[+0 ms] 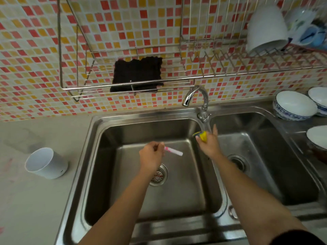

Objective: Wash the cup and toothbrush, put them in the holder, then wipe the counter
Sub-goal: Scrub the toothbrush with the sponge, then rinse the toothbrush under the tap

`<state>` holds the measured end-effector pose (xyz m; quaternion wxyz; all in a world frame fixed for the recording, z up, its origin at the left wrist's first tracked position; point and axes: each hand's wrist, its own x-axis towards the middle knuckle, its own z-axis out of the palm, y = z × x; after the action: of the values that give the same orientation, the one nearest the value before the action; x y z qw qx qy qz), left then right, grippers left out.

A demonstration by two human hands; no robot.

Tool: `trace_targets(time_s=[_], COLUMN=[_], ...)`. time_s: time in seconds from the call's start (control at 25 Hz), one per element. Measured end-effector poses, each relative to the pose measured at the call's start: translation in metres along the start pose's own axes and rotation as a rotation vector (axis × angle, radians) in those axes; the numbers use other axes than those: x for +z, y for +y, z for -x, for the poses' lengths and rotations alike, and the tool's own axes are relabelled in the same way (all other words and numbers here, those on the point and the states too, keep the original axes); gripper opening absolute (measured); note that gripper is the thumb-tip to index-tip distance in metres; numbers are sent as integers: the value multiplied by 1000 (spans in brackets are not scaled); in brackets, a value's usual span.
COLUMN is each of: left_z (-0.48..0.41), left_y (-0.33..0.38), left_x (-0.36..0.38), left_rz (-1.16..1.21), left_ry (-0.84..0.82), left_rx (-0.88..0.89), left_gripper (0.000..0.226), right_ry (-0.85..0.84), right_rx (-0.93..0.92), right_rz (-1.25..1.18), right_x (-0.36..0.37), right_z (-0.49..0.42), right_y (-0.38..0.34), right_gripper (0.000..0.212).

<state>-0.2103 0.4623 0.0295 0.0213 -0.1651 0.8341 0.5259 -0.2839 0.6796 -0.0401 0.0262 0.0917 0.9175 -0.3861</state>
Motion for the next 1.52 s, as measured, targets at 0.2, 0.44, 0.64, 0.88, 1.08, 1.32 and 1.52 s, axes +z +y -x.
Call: trace_targets(time_s=[0.2,0.44,0.64,0.88,1.08,1.32,1.52], left_z=[-15,-25,-34,-43,-57,-74,-72], left_y=[-5,-6,-1,5,34,40,25], left_x=[-11,-5,2,18,43,49,50], left_rz=[-75,-140,-249,-237,-287,-208,149], left_ry=[76,42,6,-8,-121,-253,-329], left_rx=[-4,-15,32,60,224,208,2], left_gripper=[23,22,28,25,22,25,17], right_ry=[-169,-344,-113,-26,-204,-105,-88], right_rx=[-136,-497,-498,-232,-150,-174,-213], right_rz=[282,796,415,15,-118,-34,-135], right_x=[-16,-15,2,-1,2,0,11], right_z=[-56,-42,-14,27,36,34,39], right_y=[1,-5,5,-10,-34,-43,-42], right_gripper=[47,32,28,31,47,21,11])
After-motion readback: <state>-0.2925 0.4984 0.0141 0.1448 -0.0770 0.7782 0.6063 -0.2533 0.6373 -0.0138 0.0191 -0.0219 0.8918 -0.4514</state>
